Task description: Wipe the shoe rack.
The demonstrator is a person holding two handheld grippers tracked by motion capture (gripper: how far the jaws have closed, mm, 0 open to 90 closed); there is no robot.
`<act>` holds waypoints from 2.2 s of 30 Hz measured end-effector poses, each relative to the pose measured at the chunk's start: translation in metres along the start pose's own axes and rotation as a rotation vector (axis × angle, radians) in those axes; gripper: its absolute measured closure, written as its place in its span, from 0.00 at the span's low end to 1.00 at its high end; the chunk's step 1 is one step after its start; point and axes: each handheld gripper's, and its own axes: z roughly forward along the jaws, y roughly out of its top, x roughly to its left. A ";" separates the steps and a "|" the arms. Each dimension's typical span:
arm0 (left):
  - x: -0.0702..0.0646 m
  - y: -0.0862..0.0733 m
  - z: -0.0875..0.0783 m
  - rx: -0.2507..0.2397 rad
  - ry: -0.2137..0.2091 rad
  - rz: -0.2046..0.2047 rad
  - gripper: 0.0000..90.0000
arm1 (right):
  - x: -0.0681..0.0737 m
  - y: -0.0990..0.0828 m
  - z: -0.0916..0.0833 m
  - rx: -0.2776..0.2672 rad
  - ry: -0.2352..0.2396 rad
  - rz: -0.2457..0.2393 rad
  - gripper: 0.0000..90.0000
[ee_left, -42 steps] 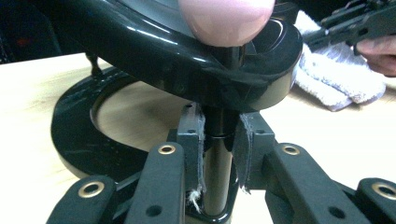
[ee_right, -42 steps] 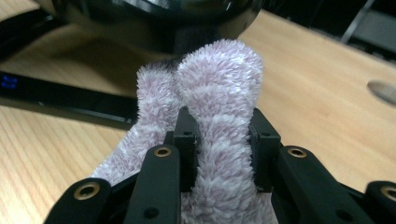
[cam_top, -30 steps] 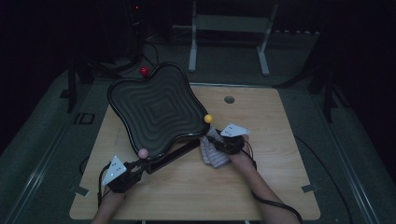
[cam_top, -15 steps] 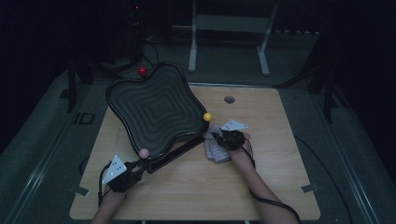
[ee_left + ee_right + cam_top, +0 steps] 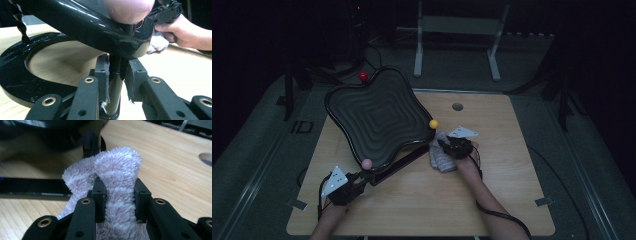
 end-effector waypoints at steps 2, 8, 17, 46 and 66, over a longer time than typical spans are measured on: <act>0.000 0.000 0.000 0.002 0.002 0.004 0.82 | 0.000 -0.002 0.002 0.014 0.002 -0.007 0.77; -0.004 0.004 -0.004 0.025 0.022 0.002 0.71 | 0.003 -0.003 -0.003 0.024 0.008 -0.014 0.77; -0.012 0.024 -0.050 -0.022 0.090 -0.004 0.62 | 0.027 -0.014 -0.028 0.000 0.076 -0.062 0.77; -0.019 0.056 0.011 -0.031 -0.010 0.065 0.67 | 0.112 -0.002 -0.037 -0.049 0.327 -0.158 0.77; -0.062 0.066 0.050 -0.014 -0.013 0.048 0.67 | 0.144 -0.006 -0.036 -0.079 0.435 -0.193 0.72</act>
